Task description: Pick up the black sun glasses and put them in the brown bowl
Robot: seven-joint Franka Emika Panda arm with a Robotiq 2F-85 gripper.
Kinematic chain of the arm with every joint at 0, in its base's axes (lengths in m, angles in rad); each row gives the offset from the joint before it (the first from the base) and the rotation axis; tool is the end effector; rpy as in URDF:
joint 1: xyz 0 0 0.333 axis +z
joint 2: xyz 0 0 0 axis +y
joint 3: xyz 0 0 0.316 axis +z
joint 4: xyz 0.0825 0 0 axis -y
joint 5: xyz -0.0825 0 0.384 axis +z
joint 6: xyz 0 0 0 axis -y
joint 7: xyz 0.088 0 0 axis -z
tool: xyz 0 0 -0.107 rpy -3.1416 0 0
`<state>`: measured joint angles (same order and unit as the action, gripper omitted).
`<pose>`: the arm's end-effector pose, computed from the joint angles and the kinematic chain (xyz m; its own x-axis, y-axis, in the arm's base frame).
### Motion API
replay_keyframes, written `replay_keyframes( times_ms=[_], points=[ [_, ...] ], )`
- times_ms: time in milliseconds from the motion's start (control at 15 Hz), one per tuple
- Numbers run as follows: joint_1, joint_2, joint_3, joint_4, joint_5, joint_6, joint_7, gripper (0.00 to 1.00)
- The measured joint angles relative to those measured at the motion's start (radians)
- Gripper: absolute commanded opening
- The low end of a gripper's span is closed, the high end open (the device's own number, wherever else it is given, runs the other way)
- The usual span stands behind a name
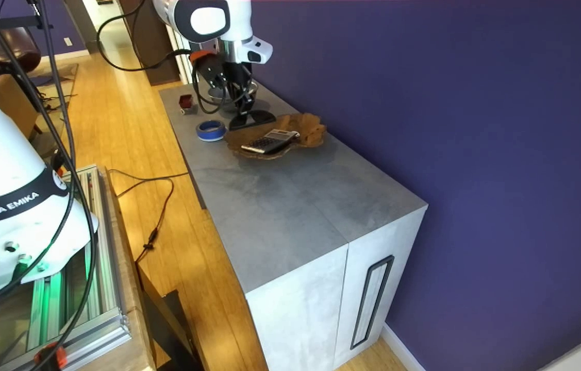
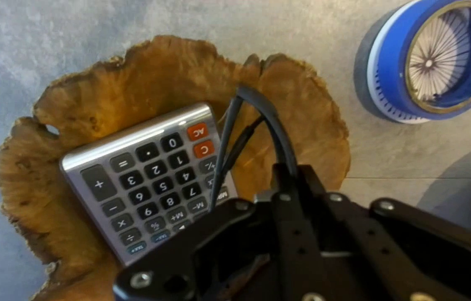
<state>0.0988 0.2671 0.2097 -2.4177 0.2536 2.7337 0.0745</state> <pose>0.4774 0.1455 0.2071 0.9998 -0.0067 0.0163 -0.0039 -0.9860 -0.1666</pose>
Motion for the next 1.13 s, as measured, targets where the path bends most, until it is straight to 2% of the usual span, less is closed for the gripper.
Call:
replay_keyframes(
  times_ms=[333, 400, 467, 733, 933, 1000, 1067, 1133],
  points=[
    [0.006, 0.078, 0.001, 0.058, 0.002, 0.043, -0.001, 0.02],
    [0.005, 0.097, 0.001, 0.072, 0.003, 0.052, -0.002, 0.22],
    [0.005, 0.113, 0.002, 0.086, 0.005, 0.055, -0.002, 0.36],
    [0.004, 0.158, 0.005, 0.124, 0.010, 0.053, -0.001, 0.62],
    [-0.005, 0.140, 0.018, 0.122, 0.022, 0.055, -0.005, 0.83],
    [-0.021, 0.115, 0.044, 0.109, 0.049, 0.062, -0.031, 0.91],
    [-0.048, 0.078, 0.086, 0.088, 0.097, 0.075, -0.082, 0.97],
    [-0.085, 0.032, 0.143, 0.061, 0.168, 0.091, -0.156, 0.80]
  ],
)
